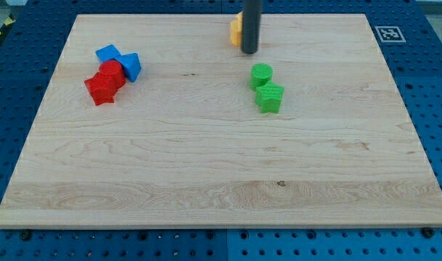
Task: Slightly move the yellow blocks to the top center of the board
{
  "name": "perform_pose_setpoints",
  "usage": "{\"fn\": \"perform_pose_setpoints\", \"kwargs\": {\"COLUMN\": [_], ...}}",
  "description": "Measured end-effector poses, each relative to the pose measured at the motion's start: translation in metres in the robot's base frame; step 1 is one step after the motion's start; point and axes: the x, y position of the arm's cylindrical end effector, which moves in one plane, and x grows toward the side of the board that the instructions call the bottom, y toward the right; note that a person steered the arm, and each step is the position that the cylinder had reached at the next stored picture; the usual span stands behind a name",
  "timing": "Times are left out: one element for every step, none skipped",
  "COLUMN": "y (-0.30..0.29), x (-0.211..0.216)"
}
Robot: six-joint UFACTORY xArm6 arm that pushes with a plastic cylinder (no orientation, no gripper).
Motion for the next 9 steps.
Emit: {"fn": "perform_pose_setpoints", "kwargs": {"y": [0.006,-0.013,-0.016,-0.009,0.039,0.05,0.014,0.002,0.001], "x": [-0.005,-0.02,-0.041,-0.046,-0.046,-0.062,-0.077,-0.079,-0.08]}}
